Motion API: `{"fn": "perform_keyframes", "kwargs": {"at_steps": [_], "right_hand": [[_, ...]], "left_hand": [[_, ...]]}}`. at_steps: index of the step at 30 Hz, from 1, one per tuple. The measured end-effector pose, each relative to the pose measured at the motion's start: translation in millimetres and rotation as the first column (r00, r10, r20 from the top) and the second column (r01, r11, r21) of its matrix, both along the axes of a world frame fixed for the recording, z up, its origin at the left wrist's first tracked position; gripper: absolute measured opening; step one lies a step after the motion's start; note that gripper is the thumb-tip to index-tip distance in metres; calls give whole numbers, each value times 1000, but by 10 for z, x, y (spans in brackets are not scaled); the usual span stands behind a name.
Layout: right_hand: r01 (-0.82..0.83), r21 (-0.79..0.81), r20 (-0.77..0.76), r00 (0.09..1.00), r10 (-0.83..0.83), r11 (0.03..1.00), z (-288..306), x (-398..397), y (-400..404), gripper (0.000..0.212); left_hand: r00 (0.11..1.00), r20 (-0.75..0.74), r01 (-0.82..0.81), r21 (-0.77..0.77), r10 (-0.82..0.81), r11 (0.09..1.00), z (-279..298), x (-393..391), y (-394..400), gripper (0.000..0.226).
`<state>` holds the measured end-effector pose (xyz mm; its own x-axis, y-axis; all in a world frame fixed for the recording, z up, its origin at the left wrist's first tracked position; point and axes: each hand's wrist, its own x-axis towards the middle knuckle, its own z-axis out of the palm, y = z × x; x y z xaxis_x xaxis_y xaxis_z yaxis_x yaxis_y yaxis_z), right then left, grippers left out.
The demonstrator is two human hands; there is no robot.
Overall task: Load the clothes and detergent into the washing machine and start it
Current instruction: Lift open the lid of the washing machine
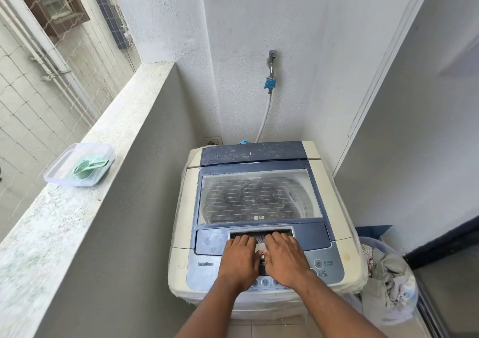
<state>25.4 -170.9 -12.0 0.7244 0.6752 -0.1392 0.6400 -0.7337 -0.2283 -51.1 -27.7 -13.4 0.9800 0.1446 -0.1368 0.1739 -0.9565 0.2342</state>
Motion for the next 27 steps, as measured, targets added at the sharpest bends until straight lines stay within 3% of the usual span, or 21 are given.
{"fn": "perform_keyframes", "kwargs": {"at_steps": [10, 16, 22, 27], "right_hand": [[11, -33, -84, 996, -14, 999, 186, -3, 17, 28], [56, 81, -64, 997, -51, 995, 367, -21, 3, 32], [-28, 118, 24, 999, 26, 993, 684, 128, 3, 41], [-43, 181, 140, 990, 17, 983, 1017, 307, 78, 36]], "left_hand": [[998, -37, -54, -40, 52, 998, 152, 28, -51, 26], [988, 89, -116, -119, 127, 986, 321, 4, -67, 28], [973, 191, -94, -170, 126, 981, 631, 102, 57, 51], [949, 289, -84, -163, 129, 983, 990, 266, 189, 46]]}}
